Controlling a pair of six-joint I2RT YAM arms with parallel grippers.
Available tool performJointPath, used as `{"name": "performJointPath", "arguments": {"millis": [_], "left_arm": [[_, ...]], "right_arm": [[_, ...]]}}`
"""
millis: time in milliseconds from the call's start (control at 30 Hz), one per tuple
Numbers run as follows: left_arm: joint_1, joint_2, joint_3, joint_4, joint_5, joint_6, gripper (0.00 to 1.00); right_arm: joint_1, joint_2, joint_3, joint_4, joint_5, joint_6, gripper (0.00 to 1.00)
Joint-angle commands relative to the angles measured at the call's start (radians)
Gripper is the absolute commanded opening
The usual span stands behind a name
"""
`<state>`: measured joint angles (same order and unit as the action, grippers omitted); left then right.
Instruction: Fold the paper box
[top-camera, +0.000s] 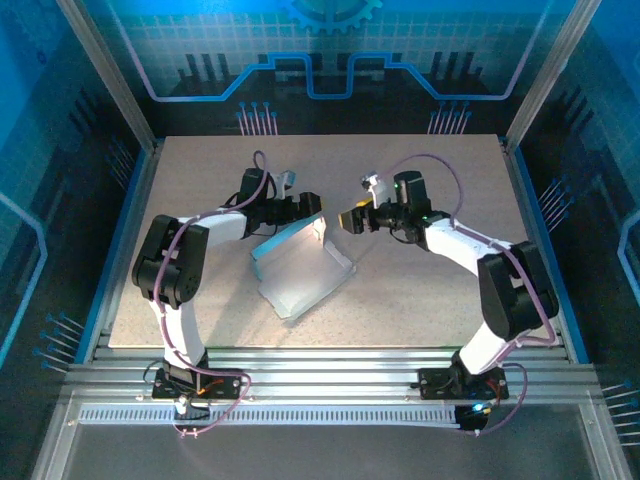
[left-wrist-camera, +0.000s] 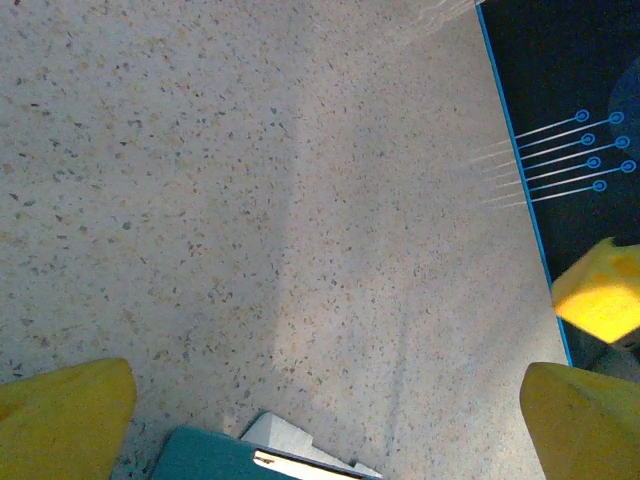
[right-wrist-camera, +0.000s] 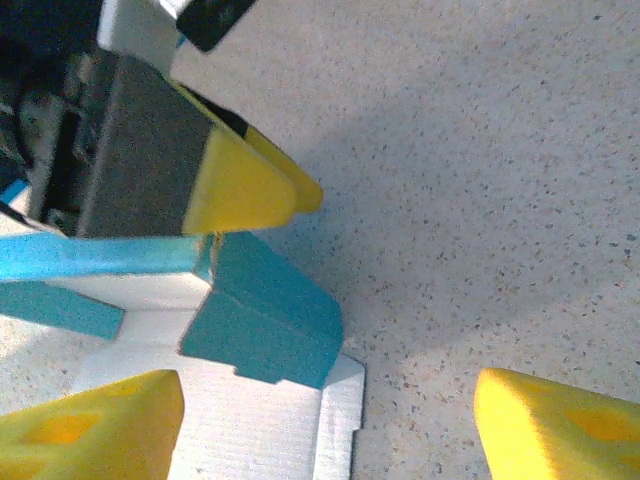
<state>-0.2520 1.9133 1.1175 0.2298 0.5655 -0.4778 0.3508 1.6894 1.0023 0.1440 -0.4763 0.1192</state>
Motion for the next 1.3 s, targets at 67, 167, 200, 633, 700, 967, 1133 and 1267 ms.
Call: {"name": "performJointPath", "arguments": {"millis": [67,167,200,633,700,967,1133,1267], "left_arm": [[-0.003,0.01,0.023,-0.091,-0.021,0.061,0.99],[-0.003,0.01,0.038,-0.111,-0.016,0.072,0.99],[-0.003,0.01,0.042,-0.115,-0.016,0.073,0.99],[0.005,0.039,0.083,-0.167,0.028,0.088,0.99],[0.007,0.047,0.09,-0.172,0.051,0.087,0.99],[0.02,0.087,0.123,-0.191,0.147,0.087,0.99],[0.032,0.102,0.144,-0.21,0.203,0.097,0.99],[0.039,0.112,0.162,-0.23,0.23,0.109,0.98]], "right_arm": [[0.034,0.061,0.043,0.022,-0.015,-0.069,0.72],[0.054,0.089,0.061,0.016,-0.005,-0.086,0.67],[0.06,0.095,0.065,0.016,-0.003,-0.095,0.66],[0.112,0.164,0.12,0.014,0.009,-0.173,0.49],[0.121,0.175,0.124,0.022,0.012,-0.177,0.48],[0.164,0.224,0.14,0.083,0.061,-0.175,0.42],[0.185,0.242,0.144,0.118,0.116,-0.169,0.39],[0.198,0.251,0.164,0.096,0.179,-0.168,0.36]]}}
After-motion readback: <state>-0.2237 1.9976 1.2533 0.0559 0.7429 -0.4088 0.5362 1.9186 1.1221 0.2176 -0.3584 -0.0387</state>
